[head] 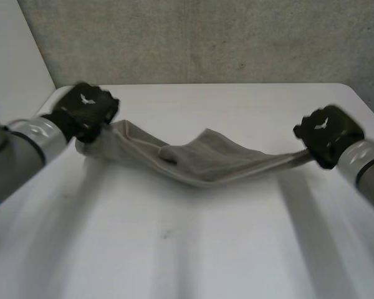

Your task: Fold the towel.

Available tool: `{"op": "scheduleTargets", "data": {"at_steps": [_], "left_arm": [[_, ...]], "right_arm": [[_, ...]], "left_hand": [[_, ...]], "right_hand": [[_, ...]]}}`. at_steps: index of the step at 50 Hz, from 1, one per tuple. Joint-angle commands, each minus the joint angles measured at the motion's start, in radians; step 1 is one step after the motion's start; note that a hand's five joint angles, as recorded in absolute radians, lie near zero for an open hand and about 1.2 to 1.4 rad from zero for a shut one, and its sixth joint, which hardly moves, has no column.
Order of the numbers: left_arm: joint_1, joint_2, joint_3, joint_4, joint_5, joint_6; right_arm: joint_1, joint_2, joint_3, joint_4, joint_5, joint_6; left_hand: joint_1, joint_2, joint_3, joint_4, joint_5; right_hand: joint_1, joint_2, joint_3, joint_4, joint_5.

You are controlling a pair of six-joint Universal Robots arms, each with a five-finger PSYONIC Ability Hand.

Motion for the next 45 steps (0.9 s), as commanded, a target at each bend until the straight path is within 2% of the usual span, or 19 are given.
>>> {"op": "scheduleTargets", "data": {"at_steps": [1,6,15,17,18,20,23,25,29,31,34,36,37,39,40,41,42,44,45], "left_arm": [[0.01,0.325,-0.057,0.004,-0.125,-0.095],[0.039,0.411,-0.047,0.001,-0.136,-0.186],[0.069,0.397,-0.107,-0.022,-0.13,-0.209],[0.063,0.319,-0.135,-0.02,-0.13,-0.206],[0.063,0.319,-0.135,-0.02,-0.13,-0.206],[0.057,0.192,-0.126,-0.02,-0.139,-0.202],[0.055,0.127,-0.115,-0.019,-0.139,-0.2],[0.049,-0.001,-0.054,-0.017,-0.142,-0.199],[0.038,-0.118,0.042,-0.019,-0.157,-0.189],[0.021,-0.201,0.167,-0.016,-0.189,-0.183],[0.009,-0.23,0.244,-0.015,-0.205,-0.182],[-0.028,-0.265,0.421,0.015,-0.232,-0.189],[-0.028,-0.265,0.422,0.015,-0.232,-0.189],[-0.058,-0.264,0.559,0.114,-0.255,-0.197],[-0.059,-0.264,0.56,0.115,-0.255,-0.197],[-0.069,-0.25,0.592,0.198,-0.272,-0.197],[-0.069,-0.25,0.592,0.199,-0.272,-0.197],[-0.086,-0.191,0.582,0.401,-0.313,-0.194],[-0.086,-0.19,0.582,0.402,-0.314,-0.194]], "right_arm": [[0.005,-0.137,-0.305,0.302,0.005,0.034],[-0.004,-0.166,-0.406,0.374,0.001,0.032],[-0.014,-0.124,-0.393,0.445,-0.01,0.023],[-0.014,-0.031,-0.376,0.448,-0.007,0.006],[-0.014,-0.03,-0.376,0.448,-0.007,0.006],[-0.001,0.062,-0.377,0.443,0.007,-0.021],[0.008,0.143,-0.391,0.439,0.008,-0.048],[0.017,0.192,-0.403,0.433,0.014,-0.057],[0.042,0.284,-0.452,0.402,0.036,-0.064],[0.075,0.358,-0.535,0.323,0.077,-0.068],[0.084,0.386,-0.587,0.266,0.105,-0.074],[0.103,0.415,-0.709,0.108,0.166,-0.095],[0.103,0.415,-0.71,0.108,0.166,-0.095],[0.123,0.404,-0.806,-0.12,0.203,-0.118],[0.123,0.404,-0.807,-0.121,0.203,-0.118],[0.132,0.381,-0.819,-0.262,0.205,-0.118],[0.132,0.381,-0.819,-0.264,0.205,-0.118],[0.137,0.302,-0.757,-0.525,0.199,-0.118],[0.137,0.301,-0.756,-0.526,0.199,-0.118]], "left_hand": [[0.232,0.183,0.181,0.18,0.209],[0.232,0.183,0.181,0.18,0.209],[0.232,0.183,0.181,0.18,0.209],[0.232,0.183,0.181,0.18,0.209],[0.232,0.183,0.181,0.18,0.209],[0.232,0.183,0.181,0.18,0.209],[0.232,0.183,0.181,0.18,0.209],[0.232,0.183,0.181,0.18,0.209],[0.232,0.183,0.181,0.18,0.209],[0.232,0.183,0.181,0.18,0.209],[0.232,0.183,0.181,0.18,0.209],[0.232,0.183,0.181,0.18,0.209],[0.232,0.183,0.181,0.18,0.209],[0.232,0.183,0.181,0.18,0.209],[0.232,0.183,0.181,0.18,0.209],[0.232,0.183,0.181,0.18,0.209],[0.232,0.183,0.181,0.18,0.209],[0.232,0.183,0.181,0.18,0.209],[0.232,0.183,0.181,0.18,0.209]], "right_hand": [[0.448,0.213,0.205,0.202,0.218],[0.448,0.213,0.205,0.202,0.218],[0.448,0.213,0.205,0.202,0.218],[0.448,0.213,0.205,0.202,0.218],[0.448,0.213,0.205,0.202,0.218],[0.448,0.213,0.205,0.202,0.218],[0.448,0.213,0.205,0.202,0.218],[0.448,0.213,0.205,0.202,0.218],[0.448,0.213,0.205,0.202,0.218],[0.448,0.213,0.205,0.202,0.218],[0.448,0.213,0.205,0.202,0.218],[0.448,0.213,0.205,0.202,0.218],[0.448,0.213,0.205,0.202,0.218],[0.448,0.213,0.205,0.202,0.218],[0.448,0.213,0.205,0.202,0.218],[0.448,0.213,0.205,0.202,0.218],[0.448,0.213,0.205,0.202,0.218],[0.448,0.213,0.205,0.202,0.218],[0.448,0.213,0.205,0.202,0.218]]}}
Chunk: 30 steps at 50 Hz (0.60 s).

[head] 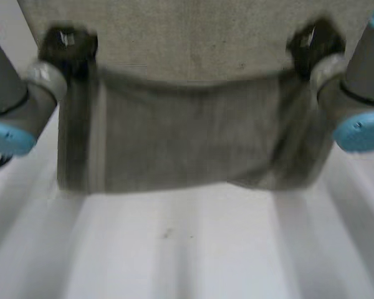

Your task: Fold the towel.

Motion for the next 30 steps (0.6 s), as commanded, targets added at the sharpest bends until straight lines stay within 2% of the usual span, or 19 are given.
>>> {"op": "scheduleTargets", "data": {"at_steps": [1,2,4,8,10,22,24,30], "left_arm": [[-0.056,0.103,0.126,0.435,-0.098,-0.009],[-0.059,0.127,0.082,0.495,-0.11,-0.013],[-0.061,0.144,0.029,0.524,-0.118,-0.021],[-0.053,0.155,-0.076,0.531,-0.124,-0.039],[-0.055,0.158,-0.183,0.529,-0.122,-0.065],[-0.052,0.108,-0.585,0.596,-0.11,-0.131],[-0.052,0.084,-0.621,0.604,-0.112,-0.131],[-0.023,0.06,-0.699,0.603,-0.113,-0.136]], "right_arm": [[0.027,-0.145,0.021,-0.648,0.02,-0.023],[0.026,-0.172,0.07,-0.66,0.0,-0.026],[0.026,-0.191,0.121,-0.648,-0.026,-0.024],[0.021,-0.211,0.224,-0.609,-0.058,-0.012],[0.021,-0.214,0.335,-0.585,-0.075,0.005],[0.006,-0.22,0.672,-0.546,-0.083,0.048],[-0.013,-0.187,0.759,-0.528,-0.133,0.051],[-0.017,-0.119,0.841,-0.53,-0.235,0.059]], "left_hand": [[0.232,0.181,0.18,0.179,0.201],[0.232,0.181,0.18,0.179,0.201],[0.232,0.181,0.18,0.179,0.201],[0.232,0.181,0.18,0.179,0.201],[0.232,0.181,0.18,0.179,0.201],[0.232,0.181,0.18,0.179,0.201],[0.232,0.181,0.18,0.179,0.201],[0.232,0.181,0.18,0.179,0.201]], "right_hand": [[0.448,0.213,0.205,0.202,0.218],[0.448,0.213,0.205,0.202,0.218],[0.448,0.213,0.205,0.202,0.218],[0.448,0.213,0.205,0.202,0.218],[0.448,0.213,0.205,0.202,0.218],[0.448,0.213,0.205,0.202,0.218],[0.448,0.213,0.205,0.202,0.218],[0.448,0.213,0.205,0.202,0.218]]}}
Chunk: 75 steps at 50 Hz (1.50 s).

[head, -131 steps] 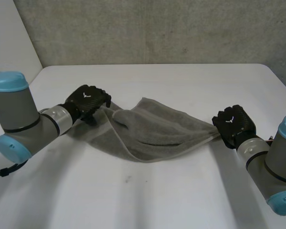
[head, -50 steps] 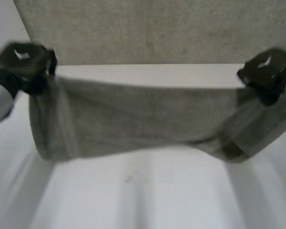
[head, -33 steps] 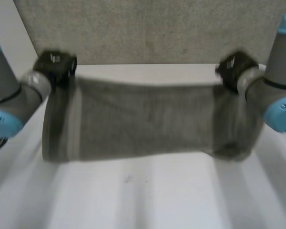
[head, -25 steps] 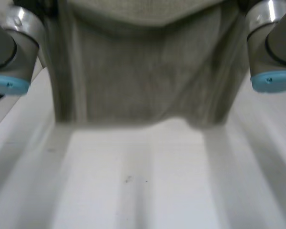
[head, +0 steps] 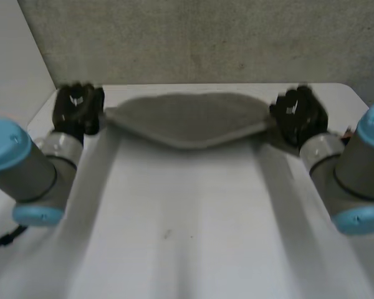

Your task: Fold the towel.

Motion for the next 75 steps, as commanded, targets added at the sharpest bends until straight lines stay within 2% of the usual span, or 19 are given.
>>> {"op": "scheduleTargets", "data": {"at_steps": [1,6,8,10,11,12,18,39,49,53,54,55,56,60,65,67,70,73,75], "left_arm": [[0.043,-0.038,-0.108,0.013,-0.005,-0.004],[0.104,-0.006,-0.127,0.011,-0.004,-0.005],[0.118,0.003,-0.13,0.011,-0.004,-0.005],[0.127,0.015,-0.133,0.011,-0.004,-0.01],[0.127,0.015,-0.133,0.011,-0.004,-0.01],[0.13,0.018,-0.139,0.011,-0.004,-0.017],[0.14,0.035,-0.154,0.01,-0.001,-0.051],[0.135,0.032,-0.159,0.01,0.001,-0.051],[0.132,0.028,-0.161,0.01,-0.001,-0.05],[0.132,0.026,-0.159,0.01,-0.001,-0.048],[0.132,0.026,-0.159,0.01,-0.001,-0.048],[0.132,0.026,-0.159,0.01,-0.001,-0.047],[0.132,0.026,-0.159,0.007,-0.001,-0.045],[0.127,0.034,-0.161,-0.005,-0.001,-0.041],[0.115,0.061,-0.159,-0.064,-0.001,-0.037],[0.101,0.141,-0.159,-0.122,-0.002,-0.037],[0.097,0.178,-0.159,-0.151,-0.002,-0.037],[0.094,0.25,-0.156,-0.214,-0.001,-0.037],[0.092,0.334,-0.156,-0.277,-0.001,-0.037]], "right_arm": [[-0.02,0.092,0.144,0.005,-0.141,0.024],[-0.072,0.088,0.149,0.007,-0.154,0.202],[-0.093,0.081,0.143,0.011,-0.152,0.288],[-0.138,0.063,0.134,0.011,-0.148,0.452],[-0.138,0.063,0.134,0.011,-0.148,0.452],[-0.165,0.052,0.134,0.013,-0.148,0.525],[-0.233,0.035,0.129,0.02,-0.148,0.737],[-0.239,0.121,0.057,0.238,-0.157,0.934],[-0.23,0.163,0.059,0.227,-0.149,0.933],[-0.23,0.195,0.046,0.209,-0.148,0.919],[-0.23,0.195,0.046,0.209,-0.148,0.919],[-0.23,0.2,0.043,0.198,-0.148,0.907],[-0.231,0.2,0.04,0.189,-0.148,0.891],[-0.239,0.167,0.045,0.165,-0.143,0.853],[-0.239,0.008,0.072,0.126,-0.135,0.796],[-0.235,-0.094,0.075,0.129,-0.146,0.744],[-0.23,-0.141,0.077,0.134,-0.148,0.709],[-0.227,-0.225,0.091,0.16,-0.148,0.601],[-0.227,-0.289,0.098,0.244,-0.143,0.438]], "left_hand": [[0.232,0.18,0.18,0.179,0.201],[0.232,0.18,0.18,0.179,0.201],[0.232,0.18,0.18,0.179,0.201],[0.232,0.18,0.18,0.179,0.201],[0.232,0.18,0.18,0.179,0.201],[0.232,0.18,0.18,0.179,0.201],[0.232,0.18,0.18,0.179,0.201],[0.232,0.18,0.18,0.179,0.201],[0.232,0.18,0.18,0.179,0.201],[0.232,0.18,0.18,0.179,0.201],[0.232,0.18,0.18,0.179,0.201],[0.232,0.18,0.18,0.179,0.201],[0.232,0.18,0.18,0.179,0.201],[0.232,0.18,0.18,0.179,0.201],[0.232,0.18,0.18,0.179,0.201],[0.232,0.18,0.18,0.179,0.201],[0.232,0.18,0.18,0.179,0.201],[0.232,0.18,0.18,0.179,0.201],[0.232,0.18,0.18,0.179,0.201]], "right_hand": [[0.448,0.213,0.205,0.202,0.217],[0.448,0.213,0.205,0.202,0.217],[0.346,0.111,0.104,0.1,0.116],[0.095,-0.14,-0.148,-0.151,-0.136],[0.094,-0.141,-0.149,-0.152,-0.137],[-0.063,-0.298,-0.306,-0.309,-0.294],[-0.252,-0.487,-0.495,-0.498,-0.483],[-0.382,-0.617,-0.625,-0.628,-0.613],[-0.323,-0.558,-0.566,-0.569,-0.554],[0.024,-0.211,-0.218,-0.222,-0.206],[0.026,-0.209,-0.217,-0.22,-0.204],[0.328,0.093,0.086,0.082,0.098],[0.447,0.212,0.204,0.201,0.216],[0.448,0.213,0.205,0.202,0.217],[0.448,0.213,0.205,0.202,0.217],[0.448,0.213,0.205,0.202,0.217],[0.448,0.213,0.205,0.202,0.217],[0.448,0.213,0.205,0.202,0.217],[0.448,0.213,0.205,0.202,0.217]]}}
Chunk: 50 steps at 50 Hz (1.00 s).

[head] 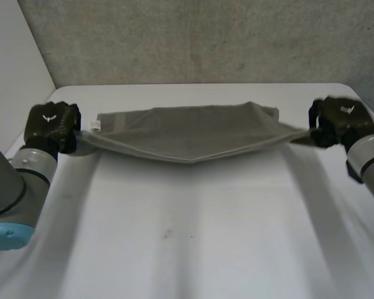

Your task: Fold the towel.

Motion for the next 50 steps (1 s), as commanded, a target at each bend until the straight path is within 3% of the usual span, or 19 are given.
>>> {"op": "scheduleTargets", "data": {"at_steps": [1,5,6,8,11,13,18,23,25,28,38,45,50], "left_arm": [[-0.012,0.198,0.003,-0.158,0.001,0.0],[-0.012,0.292,-0.003,-0.274,0.002,0.03],[-0.012,0.293,-0.003,-0.275,0.002,0.031],[-0.01,0.328,-0.028,-0.383,0.004,0.079],[-0.01,0.342,-0.046,-0.433,0.012,0.11],[-0.013,0.354,-0.09,-0.501,0.021,0.181],[-0.013,0.345,-0.143,-0.514,0.024,0.262],[-0.013,0.274,-0.141,-0.462,0.024,0.273],[-0.015,0.175,-0.114,-0.401,0.024,0.278],[-0.016,0.127,-0.089,-0.373,0.022,0.276],[-0.085,-0.218,0.2,-0.183,-0.031,0.277],[-0.104,-0.391,0.461,-0.169,-0.115,0.281],[-0.105,-0.499,0.626,-0.181,-0.125,0.282]], "right_arm": [[0.007,-0.201,0.023,0.113,0.0,-0.294],[0.006,-0.265,0.021,0.264,0.011,-0.545],[0.006,-0.265,0.021,0.265,0.011,-0.546],[-0.004,-0.287,0.021,0.402,0.016,-0.684],[-0.005,-0.303,0.032,0.55,0.011,-0.798],[-0.007,-0.31,0.038,0.616,0.01,-0.84],[-0.01,-0.31,0.047,0.716,-0.003,-0.933],[0.004,-0.236,0.038,0.629,0.002,-0.938],[0.007,-0.112,0.006,0.534,0.011,-0.931],[0.009,-0.058,-0.014,0.494,0.02,-0.921],[0.127,0.31,-0.302,0.189,0.172,-0.802],[0.137,0.462,-0.444,-0.036,0.162,-0.799],[0.139,0.543,-0.522,-0.148,0.148,-0.8]], "left_hand": [[0.232,0.18,0.18,0.179,0.201],[0.232,0.18,0.18,0.179,0.201],[0.232,0.18,0.18,0.179,0.201],[0.232,0.18,0.18,0.179,0.201],[0.232,0.18,0.18,0.179,0.201],[0.232,0.18,0.18,0.179,0.201],[0.232,0.18,0.18,0.179,0.201],[0.232,0.18,0.18,0.179,0.201],[0.232,0.18,0.18,0.179,0.201],[0.232,0.18,0.18,0.179,0.201],[0.232,0.18,0.18,0.179,0.201],[0.232,0.18,0.18,0.179,0.201],[0.232,0.18,0.18,0.179,0.201]], "right_hand": [[0.423,0.218,0.211,0.206,0.247],[0.423,0.218,0.211,0.206,0.247],[0.423,0.218,0.211,0.206,0.247],[0.423,0.218,0.211,0.206,0.247],[0.423,0.218,0.211,0.206,0.247],[0.423,0.218,0.211,0.206,0.247],[0.423,0.218,0.211,0.206,0.247],[0.423,0.218,0.211,0.206,0.247],[0.423,0.218,0.211,0.206,0.247],[0.423,0.218,0.211,0.206,0.247],[0.423,0.218,0.211,0.206,0.247],[0.423,0.218,0.211,0.206,0.247],[0.423,0.218,0.211,0.206,0.247]]}}
